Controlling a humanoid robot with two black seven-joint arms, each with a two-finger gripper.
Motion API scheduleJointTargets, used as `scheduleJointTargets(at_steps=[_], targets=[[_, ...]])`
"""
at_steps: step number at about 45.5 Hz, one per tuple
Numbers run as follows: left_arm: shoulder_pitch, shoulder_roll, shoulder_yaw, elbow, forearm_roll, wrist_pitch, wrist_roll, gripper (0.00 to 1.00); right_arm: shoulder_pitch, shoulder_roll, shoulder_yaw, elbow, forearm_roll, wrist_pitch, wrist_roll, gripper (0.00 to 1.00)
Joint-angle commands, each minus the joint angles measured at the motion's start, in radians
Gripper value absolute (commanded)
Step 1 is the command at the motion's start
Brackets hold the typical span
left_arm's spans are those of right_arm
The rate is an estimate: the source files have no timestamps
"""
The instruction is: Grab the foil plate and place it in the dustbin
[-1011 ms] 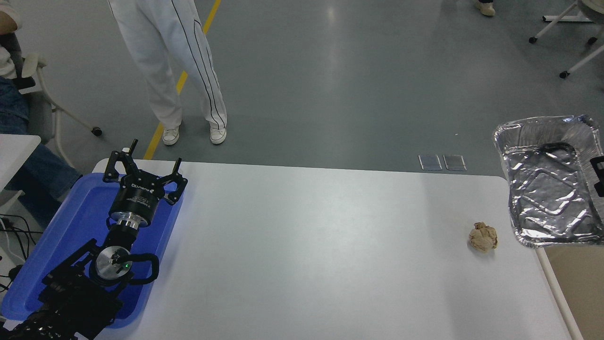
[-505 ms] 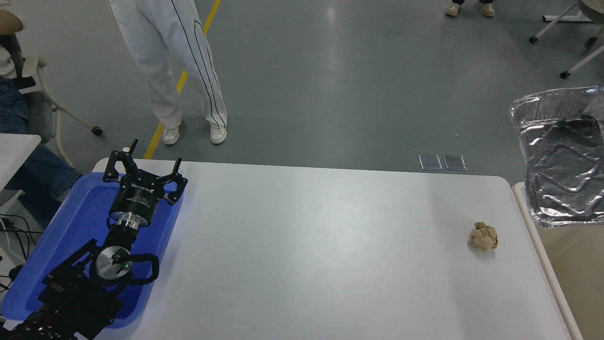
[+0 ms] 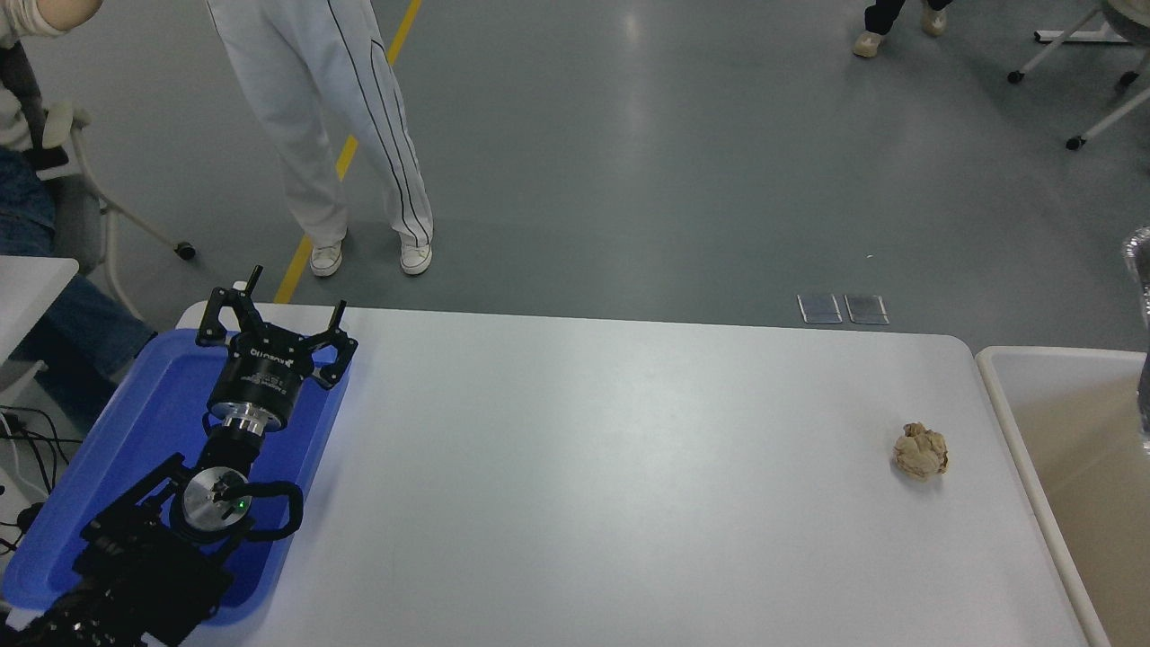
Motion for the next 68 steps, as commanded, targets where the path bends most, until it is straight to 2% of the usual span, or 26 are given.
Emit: scheduleJointTargets(at_steps=[1, 25, 38, 45, 52, 62, 68], targets=[[0.000, 0.000, 0.000, 0.000, 0.000, -0.001, 0.000, 1.00, -0.126, -0.066, -0.010, -0.143, 0.007, 0.000, 0.000, 0.00], [0.000, 0.000, 0.000, 0.000, 0.000, -0.001, 0.000, 1.00, -0.902, -0.068, 0.597, -0.557, 0.053, 0.000, -0.003, 0.00], [0.000, 0.000, 0.000, 0.000, 0.000, -0.001, 0.000, 1.00, -1.080, -0.040, 0.695, -0.668, 0.055, 0.000, -0.004, 0.00], [0.000, 0.000, 0.000, 0.000, 0.000, -0.001, 0.000, 1.00, -1.203, -0.018, 0.737, -0.703, 0.113, -0.003, -0.006, 0.00], [0.000, 0.000, 0.000, 0.000, 0.000, -0.001, 0.000, 1.00, -1.322, -0.012, 0.842, -0.740, 0.141, -0.138, -0.007, 0.00], [0.000, 0.000, 0.000, 0.000, 0.000, -0.001, 0.000, 1.00, -1.454, 0.020, 0.970, -0.818, 0.155, -0.252, -0.007, 0.00], [0.000, 0.000, 0.000, 0.000, 0.000, -0.001, 0.000, 1.00, -1.535, 0.070, 0.999, -0.904, 0.228, -0.302, -0.007, 0.00]])
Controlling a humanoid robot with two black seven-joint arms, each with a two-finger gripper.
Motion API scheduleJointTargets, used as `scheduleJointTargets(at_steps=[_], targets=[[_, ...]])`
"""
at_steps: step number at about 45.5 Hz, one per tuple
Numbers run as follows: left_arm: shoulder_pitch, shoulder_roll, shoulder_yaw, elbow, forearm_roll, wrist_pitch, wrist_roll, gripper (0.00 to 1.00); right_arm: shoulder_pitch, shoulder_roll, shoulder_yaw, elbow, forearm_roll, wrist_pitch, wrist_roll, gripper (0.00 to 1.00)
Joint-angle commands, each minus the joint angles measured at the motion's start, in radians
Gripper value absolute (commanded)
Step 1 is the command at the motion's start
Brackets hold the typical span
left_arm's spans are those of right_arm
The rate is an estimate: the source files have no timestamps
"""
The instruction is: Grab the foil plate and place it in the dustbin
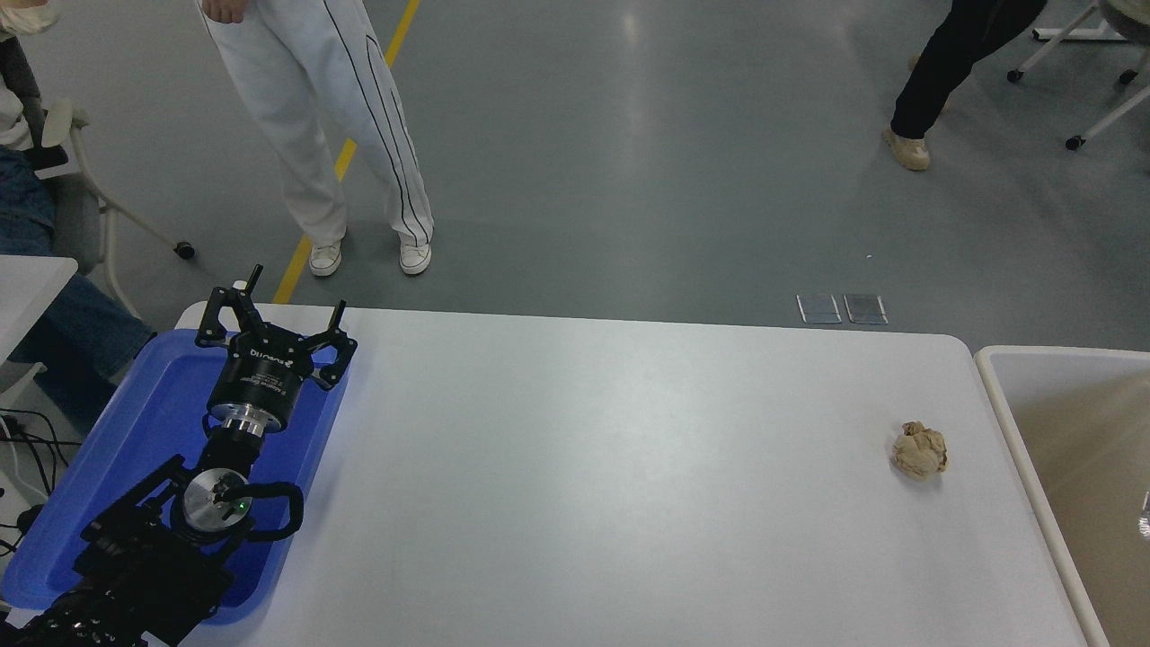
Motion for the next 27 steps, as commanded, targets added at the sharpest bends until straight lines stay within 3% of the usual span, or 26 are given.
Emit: scheduleJointTargets(at_steps=[1, 12, 27], targets=[[0.000, 0.000, 0.000, 0.000, 0.000, 0.000, 0.000, 1.00, -0.169, 0.069, 0.094, -0.135, 0.096, -0.111, 0.000, 0.00], [0.000, 0.000, 0.000, 0.000, 0.000, 0.000, 0.000, 1.00, -0.337, 0.194, 0.099, -0.359, 0.241, -0.187, -0.006, 0.00], [0.000, 0.000, 0.000, 0.000, 0.000, 0.000, 0.000, 1.00, -0.401, 0.235, 0.109, -0.387, 0.275, -0.336, -0.028, 0.00]])
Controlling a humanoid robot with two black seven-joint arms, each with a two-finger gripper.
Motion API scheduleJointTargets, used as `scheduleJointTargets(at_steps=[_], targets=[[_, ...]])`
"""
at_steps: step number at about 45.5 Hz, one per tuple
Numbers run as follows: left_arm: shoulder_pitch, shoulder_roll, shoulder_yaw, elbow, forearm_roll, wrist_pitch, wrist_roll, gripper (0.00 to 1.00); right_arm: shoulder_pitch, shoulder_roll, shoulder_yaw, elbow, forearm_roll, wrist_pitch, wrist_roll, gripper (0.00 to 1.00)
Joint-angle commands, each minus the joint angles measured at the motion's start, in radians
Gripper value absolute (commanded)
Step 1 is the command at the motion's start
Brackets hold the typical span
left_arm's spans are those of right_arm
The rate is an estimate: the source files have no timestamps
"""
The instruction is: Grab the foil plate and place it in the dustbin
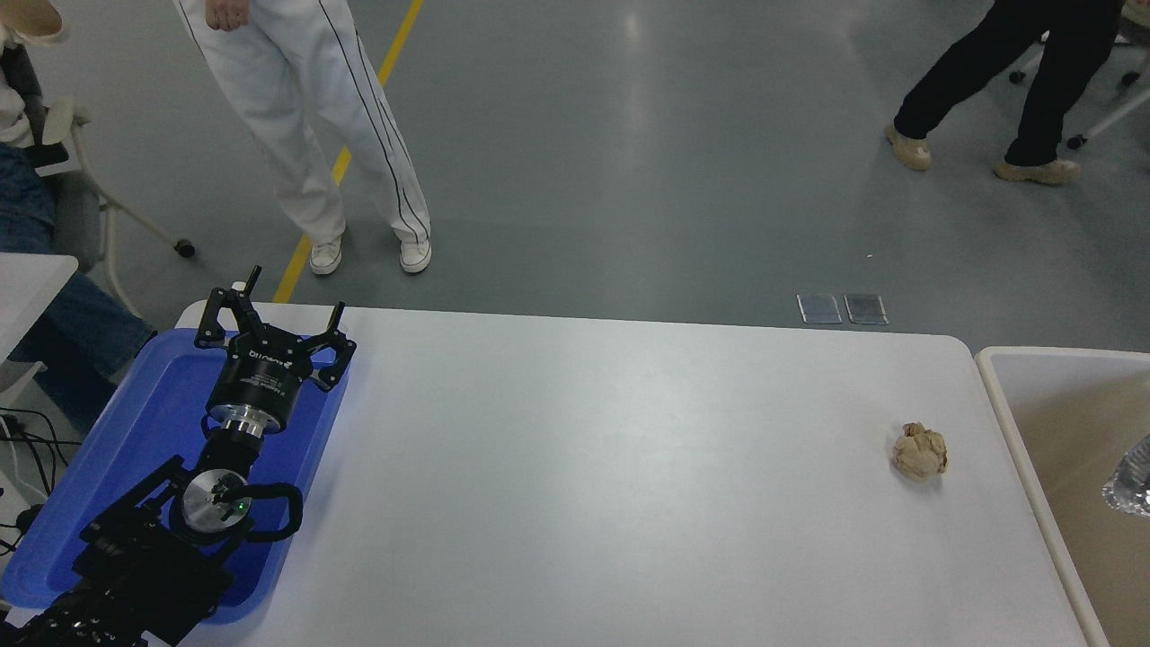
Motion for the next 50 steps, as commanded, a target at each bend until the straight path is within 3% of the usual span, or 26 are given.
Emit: scheduleJointTargets(at_steps=[1, 17, 41, 42, 43, 44, 46, 48, 50], targets=[[0.000, 0.000, 0.000, 0.000, 0.000, 0.000, 0.000, 1.00, -0.068, 0.046, 0.014, -0.048, 0.043, -0.104, -0.017, 0.00], [0.000, 0.000, 0.000, 0.000, 0.000, 0.000, 0.000, 1.00, -0.102, 0.084, 0.017, -0.068, 0.059, -0.165, -0.048, 0.00], [0.000, 0.000, 0.000, 0.000, 0.000, 0.000, 0.000, 1.00, -0.137, 0.102, 0.029, -0.078, 0.099, -0.198, -0.049, 0.00], [0.000, 0.000, 0.000, 0.000, 0.000, 0.000, 0.000, 1.00, -0.137, 0.102, 0.029, -0.078, 0.099, -0.201, -0.048, 0.06], [0.000, 0.000, 0.000, 0.000, 0.000, 0.000, 0.000, 1.00, -0.137, 0.102, 0.029, -0.078, 0.102, -0.207, -0.048, 0.32], [0.000, 0.000, 0.000, 0.000, 0.000, 0.000, 0.000, 1.00, -0.135, 0.101, 0.029, -0.078, 0.105, -0.217, -0.048, 0.49], [0.000, 0.000, 0.000, 0.000, 0.000, 0.000, 0.000, 1.00, -0.137, 0.101, 0.031, -0.077, 0.109, -0.253, -0.046, 0.76], [0.000, 0.000, 0.000, 0.000, 0.000, 0.000, 0.000, 1.00, -0.138, 0.104, 0.037, -0.071, 0.109, -0.299, -0.046, 0.91], [0.000, 0.000, 0.000, 0.000, 0.000, 0.000, 0.000, 1.00, -0.140, 0.104, 0.045, -0.065, 0.111, -0.328, -0.046, 0.99]])
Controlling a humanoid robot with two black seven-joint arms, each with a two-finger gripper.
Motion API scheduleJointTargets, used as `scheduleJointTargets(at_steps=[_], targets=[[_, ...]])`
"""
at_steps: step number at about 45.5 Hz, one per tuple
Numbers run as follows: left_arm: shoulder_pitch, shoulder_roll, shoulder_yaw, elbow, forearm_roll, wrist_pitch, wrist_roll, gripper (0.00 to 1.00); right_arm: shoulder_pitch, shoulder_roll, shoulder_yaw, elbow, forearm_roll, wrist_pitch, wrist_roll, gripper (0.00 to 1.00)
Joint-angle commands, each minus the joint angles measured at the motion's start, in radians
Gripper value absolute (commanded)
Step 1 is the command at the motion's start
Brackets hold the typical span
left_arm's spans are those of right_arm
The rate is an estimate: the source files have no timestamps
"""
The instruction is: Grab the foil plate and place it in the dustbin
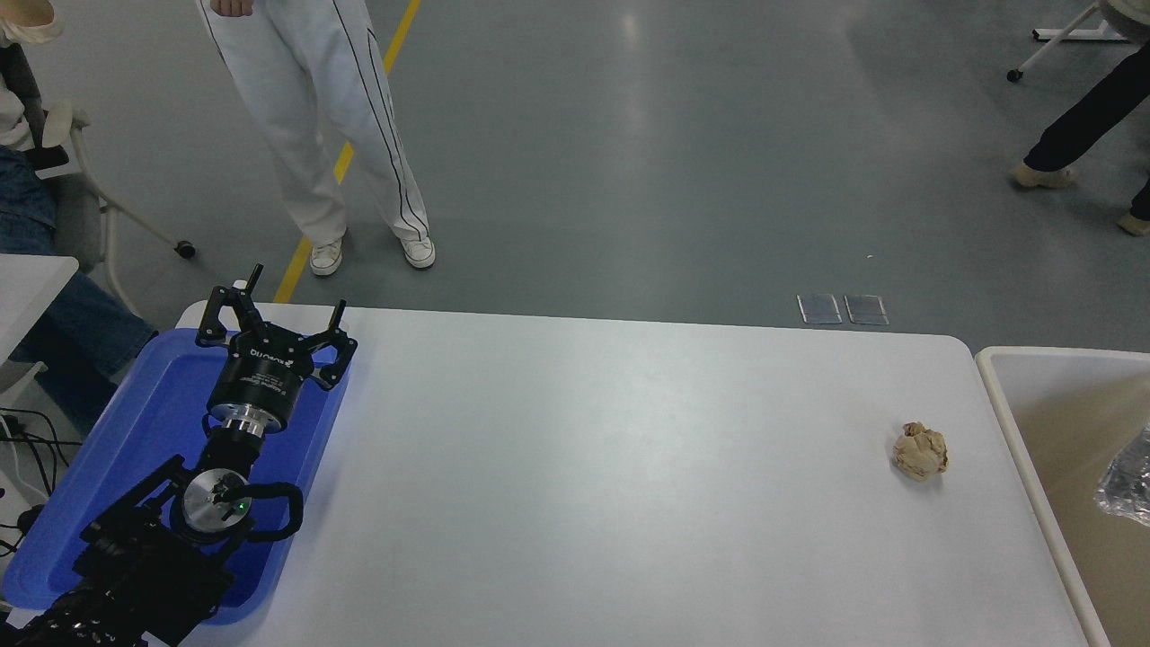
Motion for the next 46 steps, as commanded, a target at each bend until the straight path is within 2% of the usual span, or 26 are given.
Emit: scheduleJointTargets(at_steps=[1, 18, 31, 40, 46], targets=[[0.000, 0.000, 0.000, 0.000, 0.000, 0.000, 0.000, 1.00, -0.011, 0.006, 0.018, 0.014, 0.015, -0.111, 0.002, 0.99], [0.000, 0.000, 0.000, 0.000, 0.000, 0.000, 0.000, 1.00, 0.002, -0.014, 0.103, 0.117, 0.015, -0.115, 0.002, 1.00], [0.000, 0.000, 0.000, 0.000, 0.000, 0.000, 0.000, 1.00, 0.226, -0.239, 0.090, 0.525, -0.006, -0.114, 0.002, 1.00], [0.000, 0.000, 0.000, 0.000, 0.000, 0.000, 0.000, 1.00, 0.274, -0.270, 0.032, 0.624, -0.112, -0.100, 0.002, 1.00], [0.000, 0.000, 0.000, 0.000, 0.000, 0.000, 0.000, 1.00, 0.435, -0.295, -0.152, 0.762, -0.118, -0.101, 0.002, 1.00]])
